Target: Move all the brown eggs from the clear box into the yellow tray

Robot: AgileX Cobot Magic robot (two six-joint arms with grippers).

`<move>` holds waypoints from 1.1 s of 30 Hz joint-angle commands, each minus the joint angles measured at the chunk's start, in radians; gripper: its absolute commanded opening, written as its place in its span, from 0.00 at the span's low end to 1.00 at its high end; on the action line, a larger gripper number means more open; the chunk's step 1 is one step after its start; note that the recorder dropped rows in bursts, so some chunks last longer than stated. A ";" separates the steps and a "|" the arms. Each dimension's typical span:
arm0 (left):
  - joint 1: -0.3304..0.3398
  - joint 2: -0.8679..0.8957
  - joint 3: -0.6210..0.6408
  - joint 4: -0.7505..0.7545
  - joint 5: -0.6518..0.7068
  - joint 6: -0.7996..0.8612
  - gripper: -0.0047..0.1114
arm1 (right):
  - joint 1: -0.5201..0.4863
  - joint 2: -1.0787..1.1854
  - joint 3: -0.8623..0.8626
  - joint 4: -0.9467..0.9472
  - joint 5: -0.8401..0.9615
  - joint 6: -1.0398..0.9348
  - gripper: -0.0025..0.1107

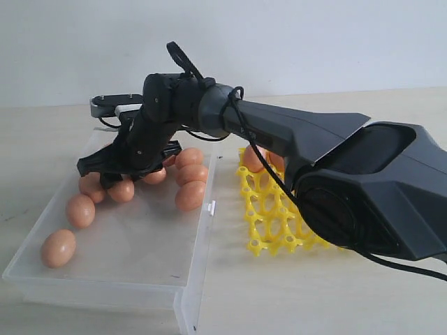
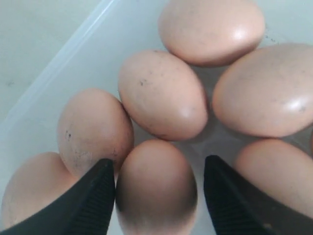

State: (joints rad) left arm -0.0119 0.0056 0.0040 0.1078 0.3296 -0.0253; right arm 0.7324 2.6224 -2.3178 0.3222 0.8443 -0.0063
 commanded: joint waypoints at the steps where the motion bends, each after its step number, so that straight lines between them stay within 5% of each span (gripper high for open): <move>1: 0.001 -0.006 -0.004 -0.003 -0.014 -0.004 0.04 | 0.003 0.015 -0.012 -0.008 -0.016 0.006 0.50; 11: 0.001 -0.006 -0.004 -0.003 -0.014 -0.004 0.04 | 0.018 0.042 -0.012 -0.003 -0.033 0.006 0.47; 17: 0.001 -0.006 -0.004 -0.003 -0.014 -0.004 0.04 | 0.023 0.042 -0.012 0.001 -0.047 0.006 0.03; 33: 0.001 -0.006 -0.004 -0.003 -0.014 -0.004 0.04 | 0.023 -0.182 0.086 -0.054 -0.085 -0.051 0.02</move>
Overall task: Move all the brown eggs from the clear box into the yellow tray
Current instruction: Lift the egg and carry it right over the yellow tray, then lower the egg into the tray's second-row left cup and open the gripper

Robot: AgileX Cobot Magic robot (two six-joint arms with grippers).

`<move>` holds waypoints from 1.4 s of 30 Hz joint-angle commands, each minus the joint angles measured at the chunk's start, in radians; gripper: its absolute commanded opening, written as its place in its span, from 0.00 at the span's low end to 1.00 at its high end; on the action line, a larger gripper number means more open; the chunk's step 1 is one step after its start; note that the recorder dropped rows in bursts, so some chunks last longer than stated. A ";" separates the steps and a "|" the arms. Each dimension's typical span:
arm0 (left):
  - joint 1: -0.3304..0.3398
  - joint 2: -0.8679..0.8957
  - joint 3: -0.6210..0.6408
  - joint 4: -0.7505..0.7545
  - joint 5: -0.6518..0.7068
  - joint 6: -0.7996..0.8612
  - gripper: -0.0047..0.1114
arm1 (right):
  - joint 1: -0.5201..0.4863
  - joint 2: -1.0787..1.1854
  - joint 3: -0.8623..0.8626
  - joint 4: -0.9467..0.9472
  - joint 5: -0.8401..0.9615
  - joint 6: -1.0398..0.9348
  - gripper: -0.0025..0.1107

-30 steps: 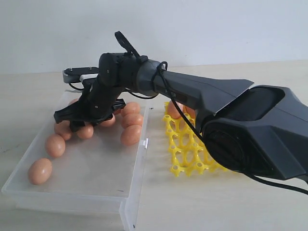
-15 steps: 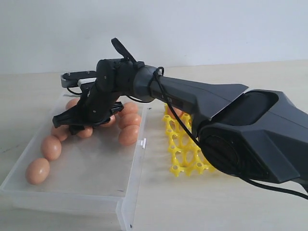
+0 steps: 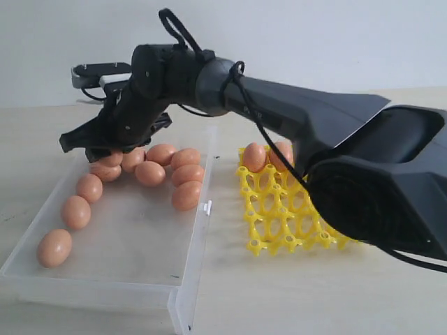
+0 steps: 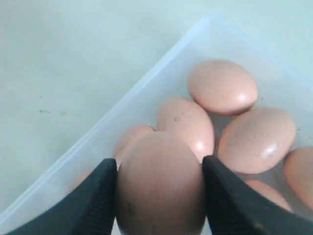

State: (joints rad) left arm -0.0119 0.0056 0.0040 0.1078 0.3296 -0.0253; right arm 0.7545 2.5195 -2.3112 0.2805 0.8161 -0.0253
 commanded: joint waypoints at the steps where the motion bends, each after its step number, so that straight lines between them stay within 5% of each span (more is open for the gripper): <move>1: 0.001 -0.006 -0.004 -0.003 -0.014 -0.004 0.04 | 0.001 -0.105 0.110 -0.012 -0.092 -0.034 0.02; 19: 0.001 -0.006 -0.004 -0.003 -0.014 -0.004 0.04 | -0.005 -0.706 1.047 -0.025 -0.676 -0.067 0.02; 31: 0.001 -0.006 -0.004 -0.003 -0.014 -0.004 0.04 | -0.186 -0.848 1.363 0.048 -0.862 -0.051 0.02; 42: 0.001 -0.006 -0.004 -0.003 -0.014 -0.004 0.04 | -0.211 -0.747 1.416 0.058 -1.013 -0.051 0.02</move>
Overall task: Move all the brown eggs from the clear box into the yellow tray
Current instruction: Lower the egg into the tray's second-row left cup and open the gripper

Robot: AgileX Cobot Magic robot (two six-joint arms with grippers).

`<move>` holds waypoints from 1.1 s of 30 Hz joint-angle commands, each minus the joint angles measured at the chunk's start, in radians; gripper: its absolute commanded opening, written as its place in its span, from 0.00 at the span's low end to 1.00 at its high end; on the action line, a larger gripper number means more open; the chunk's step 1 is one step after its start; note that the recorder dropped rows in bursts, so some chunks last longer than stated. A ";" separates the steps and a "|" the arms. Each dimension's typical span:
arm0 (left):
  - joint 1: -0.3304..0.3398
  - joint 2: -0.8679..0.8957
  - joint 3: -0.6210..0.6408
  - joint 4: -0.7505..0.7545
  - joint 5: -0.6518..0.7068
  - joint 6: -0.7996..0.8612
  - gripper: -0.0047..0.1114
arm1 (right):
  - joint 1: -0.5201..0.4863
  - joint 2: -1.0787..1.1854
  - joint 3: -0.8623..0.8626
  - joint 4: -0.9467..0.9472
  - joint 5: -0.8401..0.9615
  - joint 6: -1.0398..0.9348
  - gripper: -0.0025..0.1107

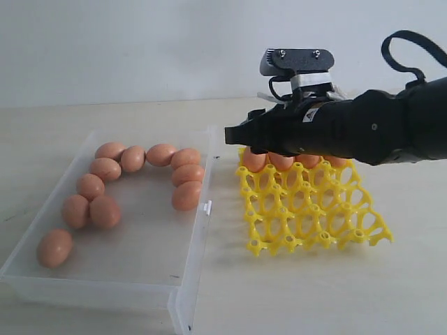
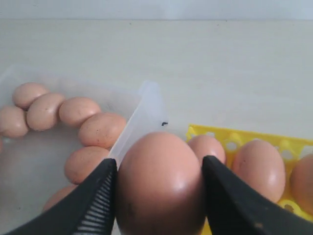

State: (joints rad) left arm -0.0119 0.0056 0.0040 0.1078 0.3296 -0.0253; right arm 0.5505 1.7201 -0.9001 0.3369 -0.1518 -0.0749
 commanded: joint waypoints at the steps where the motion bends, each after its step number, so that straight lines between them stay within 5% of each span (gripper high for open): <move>1: 0.001 -0.006 -0.004 -0.003 -0.014 -0.004 0.04 | -0.007 0.072 0.005 0.001 -0.055 -0.002 0.02; 33: 0.001 -0.006 -0.004 -0.003 -0.014 -0.004 0.04 | -0.018 0.257 0.005 0.001 -0.235 0.024 0.02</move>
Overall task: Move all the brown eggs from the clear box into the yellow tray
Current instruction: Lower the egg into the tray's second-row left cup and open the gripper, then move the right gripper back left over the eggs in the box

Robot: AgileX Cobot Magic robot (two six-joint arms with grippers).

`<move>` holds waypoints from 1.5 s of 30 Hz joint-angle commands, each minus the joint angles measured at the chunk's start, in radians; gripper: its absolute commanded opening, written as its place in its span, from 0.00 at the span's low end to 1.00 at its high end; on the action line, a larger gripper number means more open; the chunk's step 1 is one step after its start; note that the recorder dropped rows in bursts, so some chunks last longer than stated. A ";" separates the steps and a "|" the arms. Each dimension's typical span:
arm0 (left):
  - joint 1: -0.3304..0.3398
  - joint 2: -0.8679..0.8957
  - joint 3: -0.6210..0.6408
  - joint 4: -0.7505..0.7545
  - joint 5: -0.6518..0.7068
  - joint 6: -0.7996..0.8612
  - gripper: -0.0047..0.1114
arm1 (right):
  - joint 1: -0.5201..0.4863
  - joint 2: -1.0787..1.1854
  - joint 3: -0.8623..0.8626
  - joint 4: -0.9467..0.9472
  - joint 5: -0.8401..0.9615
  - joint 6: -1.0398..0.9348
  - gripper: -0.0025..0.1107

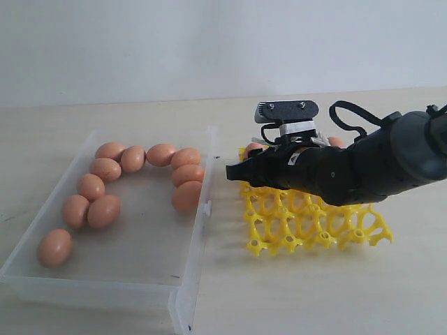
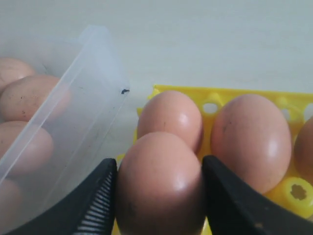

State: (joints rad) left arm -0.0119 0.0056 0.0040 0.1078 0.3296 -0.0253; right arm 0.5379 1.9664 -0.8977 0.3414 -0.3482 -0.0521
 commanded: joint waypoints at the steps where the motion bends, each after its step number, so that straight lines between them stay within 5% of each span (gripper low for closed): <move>1: 0.001 -0.006 -0.004 -0.003 -0.014 -0.004 0.04 | -0.005 0.022 -0.004 -0.003 -0.038 0.001 0.02; 12: 0.001 -0.006 -0.004 -0.003 -0.014 -0.004 0.04 | -0.005 0.036 -0.029 -0.008 -0.036 0.001 0.05; 17: 0.001 -0.006 -0.004 -0.003 -0.014 -0.004 0.04 | -0.005 0.036 -0.029 -0.012 -0.036 0.001 0.48; 19: 0.001 -0.006 -0.004 -0.003 -0.014 -0.004 0.04 | -0.005 0.036 -0.029 -0.012 -0.038 0.001 0.55; 29: 0.001 -0.006 -0.004 -0.003 -0.014 -0.004 0.04 | -0.005 0.021 -0.029 -0.012 -0.035 0.001 0.55; 45: 0.001 -0.006 -0.004 -0.003 -0.014 -0.004 0.04 | 0.067 -0.257 -0.057 -0.049 0.314 -0.030 0.53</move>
State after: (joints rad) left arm -0.0119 0.0056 0.0040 0.1078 0.3296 -0.0253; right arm 0.5638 1.7502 -0.9265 0.3305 -0.1219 -0.0596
